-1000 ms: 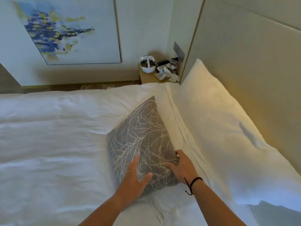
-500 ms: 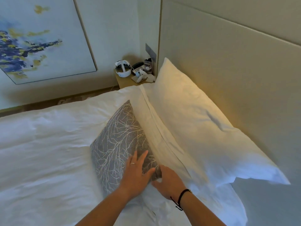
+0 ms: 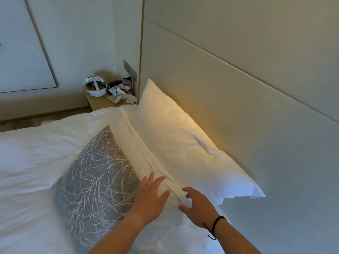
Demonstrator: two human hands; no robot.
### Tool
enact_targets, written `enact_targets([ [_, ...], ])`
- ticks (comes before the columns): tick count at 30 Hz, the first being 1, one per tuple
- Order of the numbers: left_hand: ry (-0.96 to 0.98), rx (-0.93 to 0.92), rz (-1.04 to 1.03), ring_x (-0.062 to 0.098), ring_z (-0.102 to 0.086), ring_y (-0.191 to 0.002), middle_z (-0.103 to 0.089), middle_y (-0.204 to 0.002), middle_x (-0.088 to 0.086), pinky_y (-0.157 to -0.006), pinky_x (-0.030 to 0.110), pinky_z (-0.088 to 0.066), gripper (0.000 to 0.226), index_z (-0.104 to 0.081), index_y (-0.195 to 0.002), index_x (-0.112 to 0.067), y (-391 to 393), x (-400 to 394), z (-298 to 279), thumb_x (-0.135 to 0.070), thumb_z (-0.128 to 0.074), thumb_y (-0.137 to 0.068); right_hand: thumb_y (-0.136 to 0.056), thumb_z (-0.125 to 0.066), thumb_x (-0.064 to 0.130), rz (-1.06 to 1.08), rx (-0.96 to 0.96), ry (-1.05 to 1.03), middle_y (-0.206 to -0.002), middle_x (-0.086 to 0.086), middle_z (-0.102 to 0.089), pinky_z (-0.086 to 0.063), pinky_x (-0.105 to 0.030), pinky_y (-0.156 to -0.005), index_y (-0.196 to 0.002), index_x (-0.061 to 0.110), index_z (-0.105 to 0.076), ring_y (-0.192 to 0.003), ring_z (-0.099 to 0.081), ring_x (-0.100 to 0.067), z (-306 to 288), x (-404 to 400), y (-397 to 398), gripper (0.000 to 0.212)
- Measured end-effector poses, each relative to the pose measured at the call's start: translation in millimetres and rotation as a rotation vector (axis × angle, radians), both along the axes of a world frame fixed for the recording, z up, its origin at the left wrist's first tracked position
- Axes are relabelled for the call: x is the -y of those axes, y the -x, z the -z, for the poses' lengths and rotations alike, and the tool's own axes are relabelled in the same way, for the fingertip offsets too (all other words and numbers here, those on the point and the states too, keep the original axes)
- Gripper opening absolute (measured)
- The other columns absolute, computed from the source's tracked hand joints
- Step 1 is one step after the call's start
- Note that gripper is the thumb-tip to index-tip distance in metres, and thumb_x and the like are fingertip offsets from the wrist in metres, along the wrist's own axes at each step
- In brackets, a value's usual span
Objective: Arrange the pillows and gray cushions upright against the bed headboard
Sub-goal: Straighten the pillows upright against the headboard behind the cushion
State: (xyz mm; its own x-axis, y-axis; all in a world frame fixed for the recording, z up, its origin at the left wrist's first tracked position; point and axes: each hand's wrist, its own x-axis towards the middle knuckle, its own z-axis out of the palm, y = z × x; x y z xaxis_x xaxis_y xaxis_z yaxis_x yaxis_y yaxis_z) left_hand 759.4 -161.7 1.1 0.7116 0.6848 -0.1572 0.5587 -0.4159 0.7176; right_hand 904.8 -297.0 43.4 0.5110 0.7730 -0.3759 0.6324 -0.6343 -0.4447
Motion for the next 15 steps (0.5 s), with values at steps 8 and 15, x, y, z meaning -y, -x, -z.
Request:
enact_targets([
  [8,0.047,-0.082,0.057,0.017,-0.018,-0.148,-0.03,-0.159,-0.003,-0.118,0.036,-0.022,0.047,-0.042,-0.142,-0.037,-29,-23,-4,-0.048,-0.05,-0.097,-0.09,-0.06,0.045,-0.007,-0.015,-0.023,-0.133,0.007,-0.053,-0.043,-0.027,-0.098,-0.133,0.028,-0.045,-0.118,-0.052,-0.012,13,-28,-29,0.049],
  [15,-0.065,-0.055,-0.08,0.0,-0.056,-0.11,-0.065,-0.122,-0.017,-0.099,0.027,-0.045,0.029,-0.066,-0.117,-0.036,-52,-56,0,-0.049,-0.049,-0.097,-0.09,-0.058,0.048,-0.084,-0.12,-0.004,-0.148,0.0,-0.041,-0.036,-0.032,-0.107,-0.146,0.02,-0.033,-0.133,-0.04,-0.02,59,-88,-42,0.068],
])
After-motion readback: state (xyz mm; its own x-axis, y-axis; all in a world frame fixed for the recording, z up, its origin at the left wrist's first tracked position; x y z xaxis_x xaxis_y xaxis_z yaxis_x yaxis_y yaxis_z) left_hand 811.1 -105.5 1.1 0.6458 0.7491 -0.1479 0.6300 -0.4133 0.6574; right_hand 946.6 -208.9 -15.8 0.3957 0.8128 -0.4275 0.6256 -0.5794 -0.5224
